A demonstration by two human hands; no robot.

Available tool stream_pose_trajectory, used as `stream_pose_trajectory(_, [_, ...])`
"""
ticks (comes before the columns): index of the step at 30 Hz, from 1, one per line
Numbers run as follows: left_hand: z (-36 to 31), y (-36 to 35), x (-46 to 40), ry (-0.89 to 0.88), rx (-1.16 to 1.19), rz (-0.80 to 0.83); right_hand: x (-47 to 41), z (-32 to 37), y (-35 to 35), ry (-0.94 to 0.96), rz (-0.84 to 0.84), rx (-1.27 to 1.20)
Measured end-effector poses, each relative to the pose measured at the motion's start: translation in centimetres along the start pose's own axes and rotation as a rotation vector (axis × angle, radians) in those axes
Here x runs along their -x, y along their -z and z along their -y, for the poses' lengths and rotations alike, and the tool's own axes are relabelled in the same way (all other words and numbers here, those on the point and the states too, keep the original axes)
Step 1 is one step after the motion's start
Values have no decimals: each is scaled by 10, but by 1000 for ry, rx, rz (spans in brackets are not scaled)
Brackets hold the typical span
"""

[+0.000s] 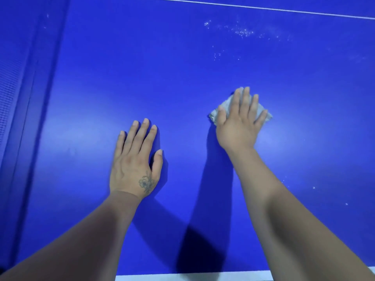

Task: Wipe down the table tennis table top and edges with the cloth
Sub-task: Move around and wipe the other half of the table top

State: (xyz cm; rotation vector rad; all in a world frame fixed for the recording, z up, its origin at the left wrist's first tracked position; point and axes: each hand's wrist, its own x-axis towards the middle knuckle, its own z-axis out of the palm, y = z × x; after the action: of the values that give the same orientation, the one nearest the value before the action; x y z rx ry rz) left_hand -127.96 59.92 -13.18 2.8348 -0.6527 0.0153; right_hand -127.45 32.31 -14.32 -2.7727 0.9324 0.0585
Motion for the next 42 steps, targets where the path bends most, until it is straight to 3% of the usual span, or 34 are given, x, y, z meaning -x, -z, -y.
stream_pose_trajectory(6, [-1, 0, 0, 3, 17, -24, 26, 55, -12, 190, -23, 42])
stream_pose_trajectory(12, [-4, 1, 1, 0, -25, -16, 90, 13, -7, 367, -9, 92])
stream_pose_trajectory(20, [-45, 2, -68, 132, 46, -143, 67, -48, 10, 290, 40, 86])
stream_pose_trajectory(28, [-50, -16, -189, 133, 16, -108, -31, -6, 12, 38, 30, 74])
stream_pose_trajectory(36, [-39, -29, -239, 106, -92, -31, -52, 77, -4, 198, -20, 66])
stream_pose_trajectory(42, [-37, -26, -240, 124, -83, -27, -19, 50, 0, 287, -25, 31])
